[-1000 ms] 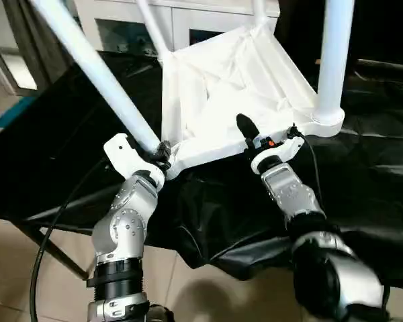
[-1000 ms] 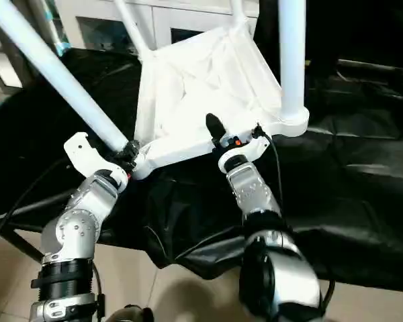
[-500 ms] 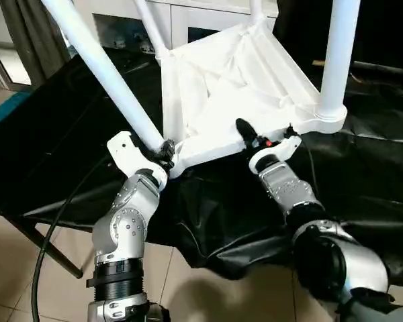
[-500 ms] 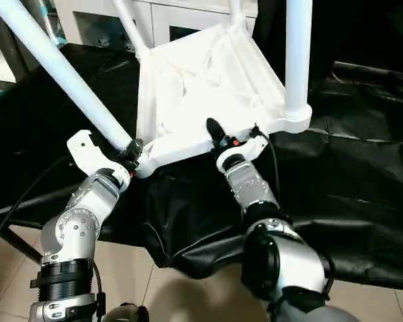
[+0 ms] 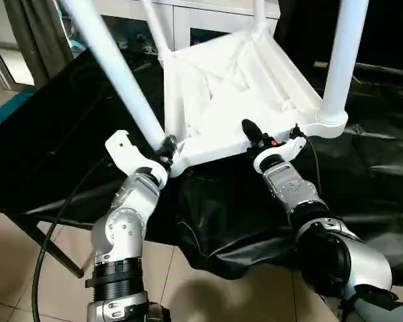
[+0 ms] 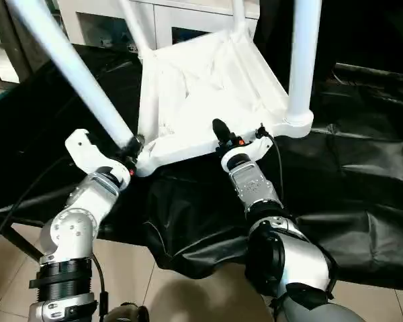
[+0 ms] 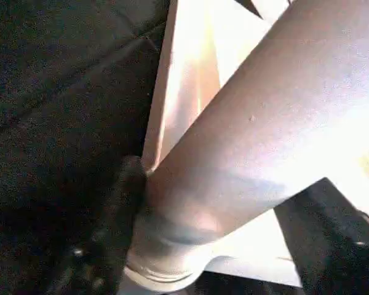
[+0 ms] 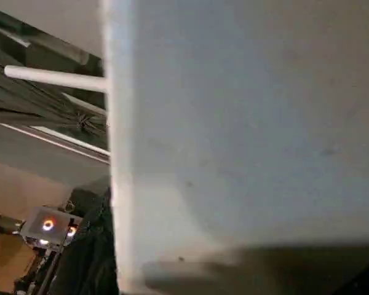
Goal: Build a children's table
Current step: Flip table
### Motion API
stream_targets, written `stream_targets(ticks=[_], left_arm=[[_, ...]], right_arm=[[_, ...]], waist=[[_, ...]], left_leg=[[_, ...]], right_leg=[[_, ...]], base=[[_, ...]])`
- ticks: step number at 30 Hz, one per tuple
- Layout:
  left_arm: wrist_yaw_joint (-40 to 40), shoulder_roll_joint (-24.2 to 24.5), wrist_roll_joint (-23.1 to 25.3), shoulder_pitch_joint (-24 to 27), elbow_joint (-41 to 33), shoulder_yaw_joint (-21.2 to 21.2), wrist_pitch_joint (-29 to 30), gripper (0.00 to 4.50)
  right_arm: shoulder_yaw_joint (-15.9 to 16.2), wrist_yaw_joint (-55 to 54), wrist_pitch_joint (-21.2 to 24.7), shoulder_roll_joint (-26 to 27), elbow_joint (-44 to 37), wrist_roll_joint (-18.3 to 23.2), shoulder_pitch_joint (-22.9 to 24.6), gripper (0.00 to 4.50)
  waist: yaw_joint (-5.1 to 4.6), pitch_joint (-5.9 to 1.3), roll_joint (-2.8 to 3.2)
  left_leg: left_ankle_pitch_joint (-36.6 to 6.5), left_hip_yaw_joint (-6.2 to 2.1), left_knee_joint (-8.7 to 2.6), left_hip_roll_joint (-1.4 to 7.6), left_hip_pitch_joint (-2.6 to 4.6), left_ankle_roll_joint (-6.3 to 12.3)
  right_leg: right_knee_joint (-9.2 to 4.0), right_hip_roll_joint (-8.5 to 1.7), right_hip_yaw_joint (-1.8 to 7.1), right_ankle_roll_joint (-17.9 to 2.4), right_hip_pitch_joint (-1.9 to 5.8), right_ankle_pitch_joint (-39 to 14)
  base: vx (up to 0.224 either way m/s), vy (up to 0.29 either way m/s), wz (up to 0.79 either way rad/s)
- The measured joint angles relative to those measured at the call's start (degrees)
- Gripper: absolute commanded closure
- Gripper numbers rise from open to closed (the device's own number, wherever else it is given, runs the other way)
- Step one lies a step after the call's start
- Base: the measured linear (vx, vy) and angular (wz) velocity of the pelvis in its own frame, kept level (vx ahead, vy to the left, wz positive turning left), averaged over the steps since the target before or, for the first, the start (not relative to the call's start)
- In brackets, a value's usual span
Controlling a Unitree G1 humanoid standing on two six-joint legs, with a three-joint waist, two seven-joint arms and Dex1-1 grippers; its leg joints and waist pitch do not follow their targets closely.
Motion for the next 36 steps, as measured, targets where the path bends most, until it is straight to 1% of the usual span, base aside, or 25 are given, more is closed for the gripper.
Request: stream_targets(ticks=[5, 7, 9, 11, 14, 15, 17, 18, 19, 21, 22, 23, 24, 25, 27, 30, 33, 35, 36], left_arm=[[-0.1, 0.2, -1.9, 0.8, -1.6, 0.8, 1.9, 0.33], [-0.3, 0.6, -3.1, 1.5, -3.7, 1.0, 3.0, 0.12], [-0.6, 1.0, -4.4, 2.2, -5.9, 1.2, 4.4, 0.04], [-0.6, 1.3, -4.9, 2.7, -7.5, 1.6, 5.3, 0.00], [-0.3, 2.0, -6.3, 3.9, -10.4, 2.9, 7.0, 0.00], [0.4, 2.3, -6.4, 4.6, -11.7, 4.0, 7.1, 0.00], [0.7, 3.9, -6.8, 6.9, -13.8, 5.7, 8.1, 0.00], [0.7, 4.9, -7.3, 8.5, -14.6, 5.7, 8.8, 0.00], [0.2, 6.1, -7.9, 11.3, -15.9, 5.5, 10.0, 0.00], [-1.7, 7.4, -8.2, 15.4, -17.5, 3.5, 11.9, 0.00], [-4.4, 9.5, -6.9, 19.3, -19.5, -1.8, 13.1, 0.00], [-6.6, 11.2, -5.6, 21.0, -20.3, -6.3, 14.0, 0.00], [-8.1, 12.3, -4.1, 21.3, -20.6, -9.9, 14.4, 0.00], [-9.6, 13.8, -2.5, 20.8, -21.5, -13.8, 14.4, 0.00], [-11.2, 15.7, -0.2, 18.9, -23.3, -17.4, 13.4, 0.00], [-13.3, 20.7, 4.1, 16.4, -25.6, -22.4, 11.0, 0.00], [-14.7, 22.6, 7.6, 15.6, -26.4, -25.3, 9.2, 0.00], [-15.5, 22.9, 9.7, 15.0, -26.4, -26.5, 7.6, 0.00], [-16.1, 23.2, 11.5, 14.0, -26.4, -27.5, 5.8, 0.00]], right_arm=[[-0.5, -0.4, -0.7, 0.0, 0.0, 0.0, 0.0, 2.51], [-0.8, -0.6, -1.0, 0.0, 0.0, 0.2, 0.0, 2.51], [-1.5, -0.9, -1.1, -0.2, -0.1, 0.2, 0.0, 2.51], [-1.5, -1.0, -1.3, -0.4, -0.2, 0.1, 0.0, 2.51], [-0.8, -1.3, -2.2, -1.2, -0.6, -1.0, 0.0, 2.51], [-0.5, -1.5, -2.8, -1.8, -1.1, -1.5, 0.0, 2.51], [-0.2, -1.5, -3.2, -2.5, -1.9, -2.4, 0.5, 2.52], [-0.1, -1.6, -3.5, -2.7, -2.7, -2.6, 1.0, 2.52], [0.1, -1.9, -4.1, -2.8, -3.3, -3.3, 1.3, 2.52], [0.4, -2.6, -5.4, -3.0, -4.0, -4.1, 1.6, 2.52], [1.0, -3.4, -6.3, -3.0, -6.0, -4.8, 2.7, 2.52], [1.0, -4.1, -7.4, -3.2, -7.3, -5.3, 3.4, 2.52], [1.1, -4.9, -8.0, -3.3, -8.4, -5.8, 3.9, 2.52], [1.7, -6.3, -8.4, -3.4, -9.6, -6.6, 3.9, 2.52], [3.0, -8.3, -8.5, -3.4, -12.6, -7.8, 5.0, 2.52], [4.5, -10.6, -8.0, -3.5, -19.4, -8.6, 8.8, 2.52], [5.1, -13.5, -7.3, -3.5, -25.8, -9.2, 12.3, 2.52], [5.3, -15.5, -7.2, -3.5, -29.5, -10.4, 14.1, 2.52], [5.9, -17.2, -7.2, -3.7, -32.5, -11.3, 15.4, 2.52]], waist=[[0.15, 0.00, 0.00], [0.27, 0.00, -0.01], [0.58, 0.00, 0.00], [0.82, 0.00, 0.00], [1.38, 0.00, 0.00], [1.57, 0.00, 0.00], [1.50, 0.01, -0.01], [1.52, 0.01, -0.01], [1.50, 0.01, -0.01], [1.52, 0.01, -0.01], [1.81, 0.04, -0.06], [2.21, 0.04, -0.05], [2.44, 0.06, -0.03], [2.45, 0.06, -0.01], [2.34, 0.05, -0.03], [1.97, 0.02, 0.01], [1.57, -0.01, 0.05], [1.42, -0.05, 0.10], [1.36, -0.07, 0.12]], left_leg=[[-0.1, 0.00, 0.00, 0.02, 0.00, -0.20], [-0.1, 0.00, 0.00, 0.04, 0.00, -0.23], [0.0, 0.00, 0.00, 0.04, 0.00, -0.24], [0.0, 0.01, 0.00, 0.06, 0.00, -0.25], [0.0, 0.02, 0.00, 0.07, 0.00, -0.28], [0.0, 0.02, 0.00, 0.07, 0.00, -0.29], [0.0, 0.02, 0.02, 0.09, 0.04, -0.31], [0.0, 0.04, 0.02, 0.09, 0.03, -0.31], [0.0, 0.06, 0.02, 0.08, 0.04, -0.32], [0.0, 0.08, 0.03, 0.08, 0.04, -0.32], [0.0, 0.08, 0.03, 0.09, 0.04, -0.33], [0.0, 0.12, 0.02, 0.09, 0.04, -0.32], [0.0, 0.21, 0.00, 0.14, 0.04, -0.32], [0.0, 0.46, -0.03, 0.32, 0.10, -0.33], [0.1, 0.60, -0.14, 0.43, 0.24, -0.40], [0.2, 0.60, -0.31, 0.38, 0.52, -0.59], [0.2, 0.60, -0.54, 0.28, 0.77, -0.64], [0.2, 0.60, -0.77, 0.14, 0.84, -0.67], [0.3, 0.59, -1.00, 0.07, 0.87, -0.79]], right_leg=[[0.00, 0.00, -0.05, 0.0, 0.04, 0.0], [0.00, 0.00, -0.07, 0.0, 0.05, 0.0], [0.01, 0.00, -0.09, 0.0, 0.05, 0.0], [0.01, 0.00, -0.10, 0.0, 0.06, 0.1], [0.01, 0.00, -0.10, 0.0, 0.05, 0.1], [0.01, 0.00, -0.12, 0.0, 0.06, 0.1], [-0.01, 0.02, -0.10, 0.0, 0.12, 0.2], [-0.02, 0.00, -0.10, 0.0, 0.11, 0.2], [-0.02, 0.00, -0.05, 0.1, 0.10, 0.3], [-0.03, -0.01, -0.06, 0.1, 0.10, 0.4], [-0.06, -0.02, -0.09, 0.1, 0.15, 0.4], [-0.06, -0.02, -0.06, 0.1, 0.19, 0.4], [-0.05, 0.00, -0.03, 0.2, 0.11, 0.4], [-0.05, 0.03, 0.04, 0.3, 0.06, 0.5], [-0.09, 0.03, 0.04, 0.7, 0.19, 0.3], [-0.15, 0.01, 0.06, 0.8, 0.52, 0.3], [-0.35, 0.00, 0.10, 0.9, 0.85, 0.3], [-0.56, -0.01, 0.18, 0.9, 0.88, 0.3], [-0.76, -0.02, 0.21, 0.9, 0.90, 0.3]], base=[[0.000, 0.000, 0.00], [0.000, 0.000, 0.00], [0.000, 0.000, 0.00], [0.000, 0.000, 0.00], [0.000, 0.000, 0.00], [0.000, 0.000, 0.00], [0.000, 0.000, 0.00], [0.000, 0.000, 0.00], [0.000, 0.000, 0.00], [0.000, 0.000, 0.00], [0.000, 0.000, 0.00], [0.000, 0.000, 0.00], [-0.061, -0.005, 0.16], [-0.072, -0.009, 0.15], [-0.064, -0.008, 0.10], [0.000, 0.000, 0.00], [0.000, 0.000, 0.00], [0.000, 0.000, 0.00], [0.000, 0.000, 0.00]])
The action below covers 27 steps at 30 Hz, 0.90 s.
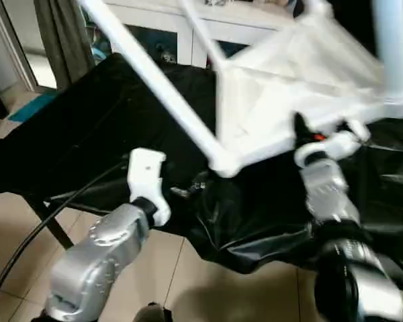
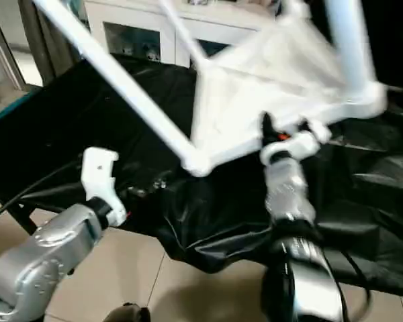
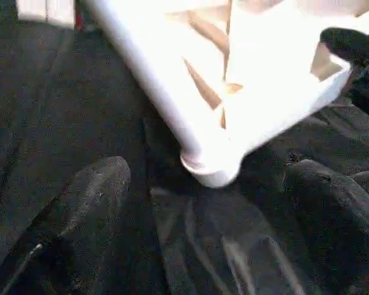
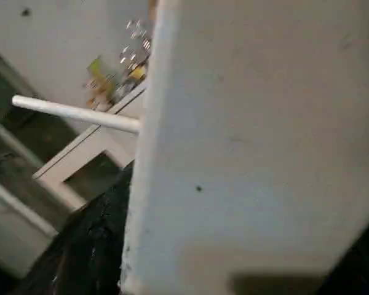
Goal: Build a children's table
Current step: Flip table
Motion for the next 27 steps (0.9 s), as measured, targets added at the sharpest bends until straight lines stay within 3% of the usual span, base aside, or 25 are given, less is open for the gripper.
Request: stream_targets(ticks=[2, 9, 15, 21, 27], left_arm=[[0.0, 0.2, 2.2, -2.1, 0.0, -0.4, -2.3, 0.00], [-0.1, 4.9, 11.1, -8.8, 2.2, -2.0, -10.2, 0.00], [-2.1, 7.4, 16.2, -13.9, 3.7, -3.5, -12.5, 0.00], [-4.0, 10.1, 20.3, -17.8, 3.5, -5.8, -12.7, 0.00], [-5.8, 11.2, 23.2, -21.1, 3.6, -6.3, -13.2, 0.00]], right_arm=[[0.9, -1.9, 0.0, -0.7, -2.9, -1.6, 1.2, 2.52], [6.2, -4.6, 1.9, -5.9, -11.6, -9.8, 4.5, 2.52], [11.2, -4.1, 4.0, -10.2, -14.7, -16.7, 5.7, 2.54], [13.9, -2.2, 7.3, -13.5, -16.3, -18.9, 5.7, 2.56], [15.1, 1.6, 9.9, -15.6, -18.2, -19.3, 5.6, 2.57]], waist=[[-0.22, -0.09, 0.07], [-2.89, -0.54, -0.11], [-4.48, -1.00, -0.84], [-4.48, -1.06, -0.96], [-4.53, -1.07, -0.98]], left_leg=[[0.1, -0.02, -0.18, -0.08, 0.06, -0.19], [0.1, -0.33, -0.16, -0.33, 0.31, -0.19], [0.1, -0.76, -0.07, -0.36, 0.29, -0.19], [0.1, -0.78, -0.04, -0.34, 0.39, -0.19], [0.1, -0.76, -0.04, -0.32, 0.37, -0.19]], right_leg=[[-0.21, 0.00, 0.09, 0.2, 0.00, 0.1], [-0.34, 0.02, 0.34, 0.4, -0.04, 0.2], [-0.54, 0.07, 0.21, 0.3, -0.10, 0.3], [-0.49, 0.10, 0.19, 0.1, -0.41, 0.7], [-0.43, 0.11, 0.21, 0.0, -0.17, 1.0]], base=[[0.000, 0.000, 0.00], [0.000, 0.000, 0.00], [0.000, 0.000, 0.00], [0.000, 0.000, 0.00], [0.000, 0.000, 0.00]])
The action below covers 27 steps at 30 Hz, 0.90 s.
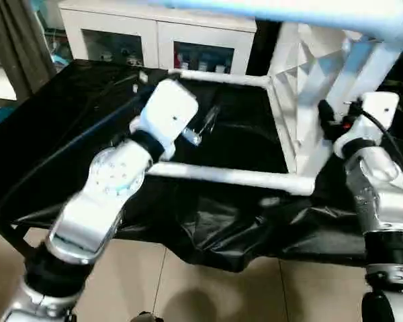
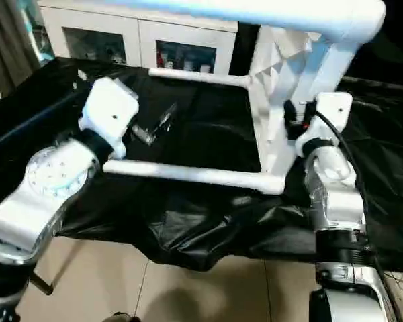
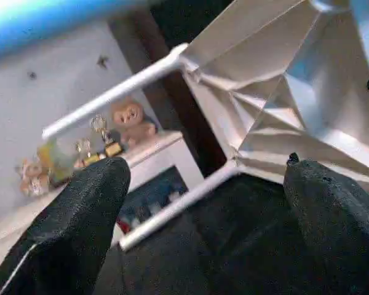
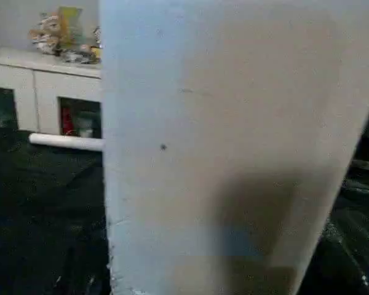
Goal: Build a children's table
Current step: Flip table
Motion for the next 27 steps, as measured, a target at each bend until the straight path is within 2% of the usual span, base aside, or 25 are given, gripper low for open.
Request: stream_targets(ticks=[2, 8, 9, 10, 12, 13, 16, 19, 25, 27], left_arm=[[-0.8, 0.7, 0.7, -1.2, 0.0, -0.2, -0.6, 0.00], [-5.1, 3.2, 5.8, -3.6, -0.1, -4.7, -3.8, 0.00], [-5.3, 3.2, 6.6, -3.6, -0.1, -4.9, -4.7, 0.00], [-5.3, 3.2, 6.8, -3.7, -0.1, -4.9, -5.3, 0.00], [-5.3, 3.1, 7.3, -4.1, -0.1, -4.8, -6.9, 0.00], [-5.3, 3.1, 7.6, -4.5, -0.1, -4.8, -7.5, 0.00], [-5.7, 3.2, 8.1, -4.9, -0.6, -4.7, -8.5, 0.00], [-5.9, 3.4, 9.5, -5.7, -0.6, -4.7, -8.5, 0.00], [-3.1, 2.7, 14.0, -11.4, 0.2, -2.5, -12.4, 0.00], [-1.0, 2.7, 16.4, -12.7, 1.0, -1.9, -14.3, 0.00]], right_arm=[[0.8, 1.2, 0.6, -1.0, -0.2, -0.2, 0.0, 2.57], [4.0, 0.6, 0.7, -1.1, -0.7, -3.8, -0.7, 2.57], [4.0, 0.6, 0.7, -0.7, -1.2, -3.9, -0.5, 2.22], [4.3, 0.6, 0.8, -0.6, -1.8, -4.3, -0.1, 2.22], [4.5, 0.6, 0.8, -0.2, -2.8, -4.9, 0.4, 1.79], [5.0, 0.7, 0.8, -0.3, -3.0, -5.4, 0.6, 1.76], [7.9, 1.0, 1.5, 0.0, -2.3, -7.4, 2.6, 1.50], [9.2, 1.1, 1.6, 0.5, -1.5, -7.9, 4.1, 1.50], [9.1, 1.3, 1.3, 0.5, -2.3, -8.9, 4.8, 1.50], [8.8, 0.9, 0.5, 0.4, -3.7, -8.9, 6.3, 1.50]], waist=[[-0.02, 0.00, 0.01], [-0.54, -0.17, 0.28], [-0.62, -0.17, 0.28], [-0.65, -0.17, 0.28], [-0.73, -0.18, 0.27], [-0.79, -0.18, 0.26], [-0.93, -0.20, 0.21], [-0.80, -0.14, 0.19], [-0.45, -0.10, 0.12], [-0.11, -0.10, 0.12]], left_leg=[[0.0, 0.00, -0.02, 0.03, 0.01, 0.00], [0.0, -0.01, -0.03, 0.10, 0.12, -0.01], [0.0, -0.01, -0.08, 0.10, 0.12, -0.01], [0.0, -0.02, -0.11, 0.11, 0.13, -0.01], [0.0, -0.03, -0.11, 0.15, 0.17, -0.02], [0.0, -0.03, -0.11, 0.15, 0.17, -0.02], [0.0, -0.03, -0.12, 0.16, 0.12, -0.02], [0.0, 0.02, -0.11, 0.15, -0.08, -0.02], [0.0, 0.07, -0.11, 0.15, -0.14, -0.02], [0.0, 0.07, -0.13, 0.15, -0.15, -0.02]], right_leg=[[0.02, 0.03, 0.00, 0.0, -0.03, 0.0], [0.03, 0.08, 0.00, 0.0, -0.12, 0.0], [0.05, 0.08, 0.00, 0.0, -0.17, 0.0], [0.05, 0.08, -0.02, 0.0, -0.19, 0.0], [0.06, 0.11, -0.04, 0.0, -0.21, 0.0], [0.06, 0.11, -0.05, -0.1, -0.22, 0.0], [0.06, 0.11, -0.05, -0.1, -0.31, 0.1], [0.10, 0.10, 0.01, -0.2, -0.58, 0.1], [0.11, 0.10, 0.08, -0.5, -0.71, 0.3], [0.11, 0.10, 0.06, -0.5, -0.71, 0.4]], base=[[0.000, 0.000, 0.00], [0.000, 0.000, 0.00], [0.000, 0.000, 0.00], [0.000, 0.000, 0.00], [0.000, 0.000, 0.00], [0.000, 0.000, 0.00], [0.000, 0.000, 0.00], [0.000, 0.000, 0.00], [0.000, 0.000, 0.00], [0.000, 0.000, 0.00]])
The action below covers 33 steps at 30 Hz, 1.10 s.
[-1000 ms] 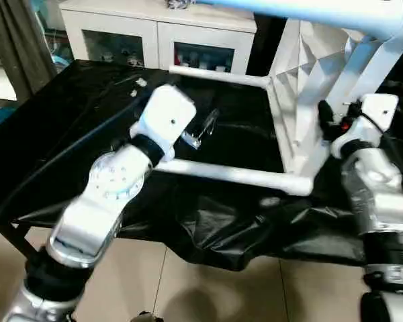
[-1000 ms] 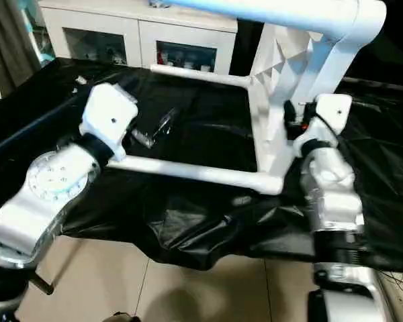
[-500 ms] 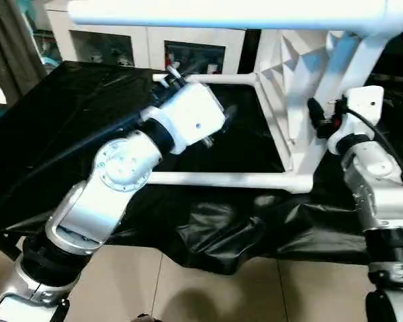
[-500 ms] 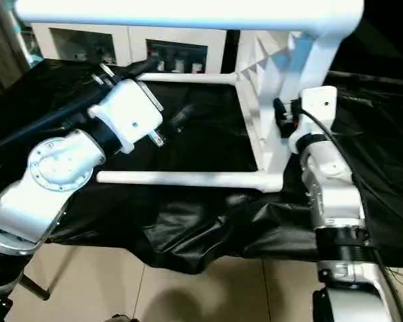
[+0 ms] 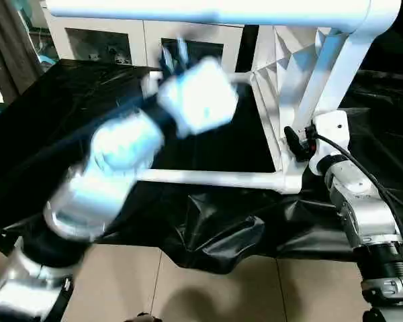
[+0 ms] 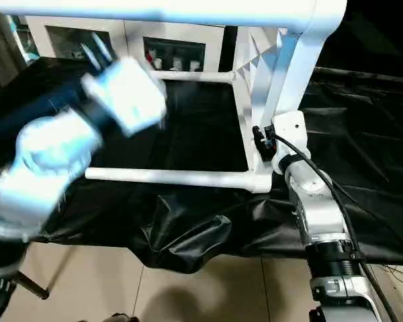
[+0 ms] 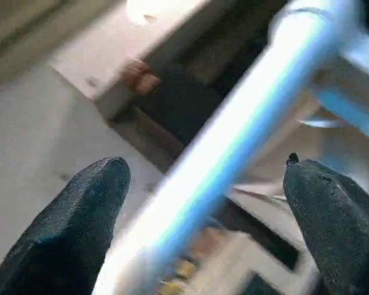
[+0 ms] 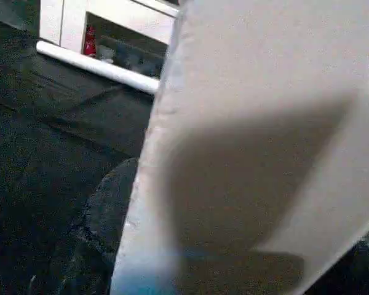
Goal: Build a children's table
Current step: Flip table
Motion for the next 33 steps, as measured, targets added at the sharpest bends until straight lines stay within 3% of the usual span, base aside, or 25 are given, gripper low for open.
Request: stream_targets(ticks=[7, 15, 22, 33], left_arm=[[1.7, 0.2, 3.1, -0.4, 1.6, 1.1, -1.8, 0.00], [1.5, 3.3, 6.8, -0.6, 7.9, 0.6, -4.4, 0.00], [1.7, 3.8, 9.9, -1.4, 11.6, 0.5, -6.4, 0.00], [4.7, 3.1, 14.3, -4.7, 18.7, 0.4, -8.1, 0.00]], right_arm=[[-0.8, -0.1, -3.7, 0.2, -3.5, 0.4, 4.2, 1.50], [-3.6, -0.4, -7.6, 2.9, -10.1, 3.0, 9.1, 0.66], [-4.5, -4.0, -13.6, 4.8, -12.1, 2.2, 12.1, 0.66], [-4.3, -4.9, -18.2, 7.8, -19.0, 1.4, 18.6, 0.66]], waist=[[0.42, 0.01, 0.04], [1.09, 0.07, 0.25], [1.73, 0.11, 0.31], [1.63, 0.10, 0.31]], left_leg=[[0.0, 0.01, 0.00, -0.01, -0.14, 0.00], [0.0, -0.02, -0.02, -0.01, -0.09, 0.00], [0.0, -0.04, -0.03, -0.03, -0.06, 0.00], [0.0, -0.05, -0.04, -0.06, -0.05, 0.00]], right_leg=[[-0.05, 0.00, 0.02, 0.0, -0.12, 0.0], [-0.04, 0.02, 0.04, -0.1, -0.13, 0.0], [-0.03, 0.02, 0.06, 0.0, -0.13, 0.0], [-0.03, 0.01, 0.09, 0.2, -0.17, 0.0]], base=[[0.000, 0.000, 0.00], [0.000, 0.000, 0.00], [0.000, 0.000, 0.00], [0.000, 0.000, 0.00]])
